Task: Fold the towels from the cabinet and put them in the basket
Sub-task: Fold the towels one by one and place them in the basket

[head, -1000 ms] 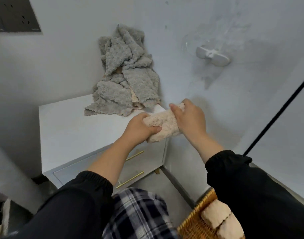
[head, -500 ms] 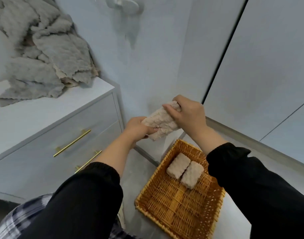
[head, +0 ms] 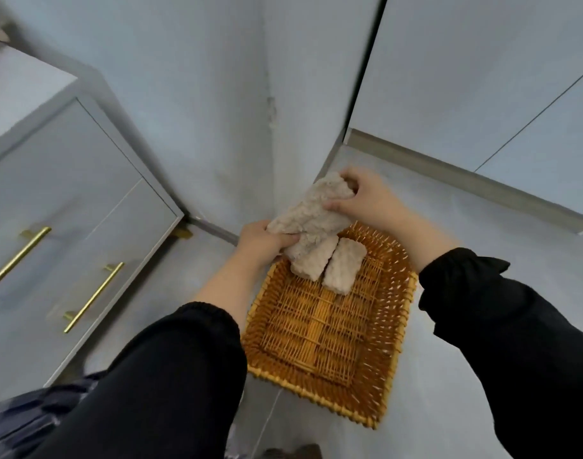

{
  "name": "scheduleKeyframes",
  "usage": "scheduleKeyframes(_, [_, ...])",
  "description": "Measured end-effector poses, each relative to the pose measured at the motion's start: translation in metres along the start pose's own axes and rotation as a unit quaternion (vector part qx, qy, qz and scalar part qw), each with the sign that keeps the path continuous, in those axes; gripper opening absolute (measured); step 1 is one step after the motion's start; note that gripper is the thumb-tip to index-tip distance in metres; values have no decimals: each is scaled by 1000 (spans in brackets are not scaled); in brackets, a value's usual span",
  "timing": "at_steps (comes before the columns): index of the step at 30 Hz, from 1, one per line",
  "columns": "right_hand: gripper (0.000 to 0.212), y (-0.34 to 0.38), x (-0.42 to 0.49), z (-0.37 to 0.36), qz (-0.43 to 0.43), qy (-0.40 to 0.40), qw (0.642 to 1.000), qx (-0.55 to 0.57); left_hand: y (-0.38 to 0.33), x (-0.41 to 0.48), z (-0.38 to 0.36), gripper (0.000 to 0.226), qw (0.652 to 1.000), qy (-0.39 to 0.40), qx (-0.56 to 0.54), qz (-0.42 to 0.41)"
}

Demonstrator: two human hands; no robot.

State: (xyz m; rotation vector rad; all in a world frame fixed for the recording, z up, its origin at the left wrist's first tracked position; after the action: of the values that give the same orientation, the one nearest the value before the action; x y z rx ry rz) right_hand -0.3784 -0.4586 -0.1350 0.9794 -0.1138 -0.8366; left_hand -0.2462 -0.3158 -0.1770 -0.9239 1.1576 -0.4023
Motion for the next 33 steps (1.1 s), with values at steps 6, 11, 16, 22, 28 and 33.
scheduleKeyframes(6, [27, -64, 7, 7, -118, -17, 992, -43, 40, 43, -3, 26, 983, -6, 183, 11])
scheduleKeyframes(11, [15, -131, 14, 3, -210, 31, 942, -259, 54, 60, 1, 25, 938, 62, 336, 54])
scheduleKeyframes(16, [16, -179, 16, -17, -253, 65, 896, -358, 74, 84, -5, 36, 923, 58, 371, 84])
scheduleKeyframes(22, [23, -211, 26, -46, -282, 140, 876, -365, 89, 97, -7, 21, 927, 36, 362, 92])
scheduleKeyframes(28, [23, -220, 39, -53, -236, 93, 860, -442, 97, 102, -5, 13, 923, 39, 375, 81])
scheduleKeyframes(33, [24, -216, 18, -69, -143, 11, 841, -521, 100, 105, -3, 15, 916, 35, 394, 70])
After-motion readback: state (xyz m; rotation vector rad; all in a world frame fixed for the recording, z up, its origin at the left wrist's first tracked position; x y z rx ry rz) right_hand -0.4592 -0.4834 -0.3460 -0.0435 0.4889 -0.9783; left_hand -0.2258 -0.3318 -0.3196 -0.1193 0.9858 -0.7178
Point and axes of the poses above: each hand's wrist, its own x-axis towards the middle knuckle, its own z-axis out of the back of the hand, y = z × x, the point moved 2 cm from there along x, towards the middle knuckle, and after that the axes turned 5 degrees about y, right-handed, at the moved point
